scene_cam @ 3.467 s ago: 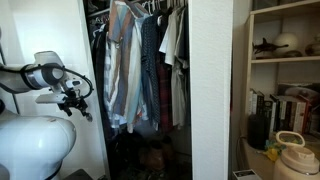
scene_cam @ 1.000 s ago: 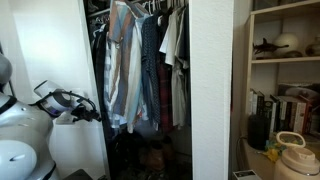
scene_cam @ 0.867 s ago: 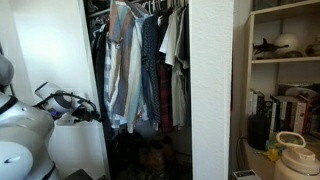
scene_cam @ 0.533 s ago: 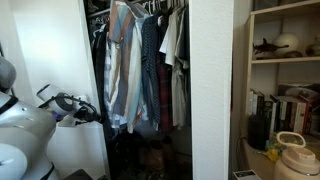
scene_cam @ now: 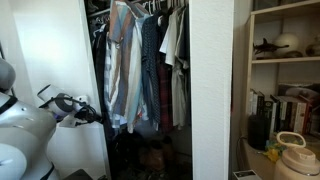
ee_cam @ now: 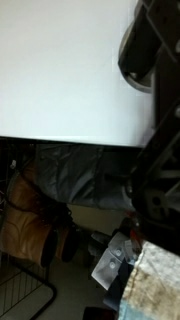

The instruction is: Slide the closet door to the right

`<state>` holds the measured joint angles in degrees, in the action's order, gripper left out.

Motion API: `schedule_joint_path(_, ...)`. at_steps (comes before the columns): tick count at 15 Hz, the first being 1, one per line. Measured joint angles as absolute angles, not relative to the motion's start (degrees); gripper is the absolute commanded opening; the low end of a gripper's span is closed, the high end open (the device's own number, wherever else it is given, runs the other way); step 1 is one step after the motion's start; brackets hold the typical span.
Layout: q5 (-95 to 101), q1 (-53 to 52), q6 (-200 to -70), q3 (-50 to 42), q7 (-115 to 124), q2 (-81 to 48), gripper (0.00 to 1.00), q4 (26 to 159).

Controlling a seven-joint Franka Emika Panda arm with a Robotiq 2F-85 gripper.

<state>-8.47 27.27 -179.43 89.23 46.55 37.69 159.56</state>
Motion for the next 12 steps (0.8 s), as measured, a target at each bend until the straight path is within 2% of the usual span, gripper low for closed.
schedule_joint_path(12, -8.9, 24.7, -171.5, 85.7, 46.5, 39.3, 1.0, 159.7)
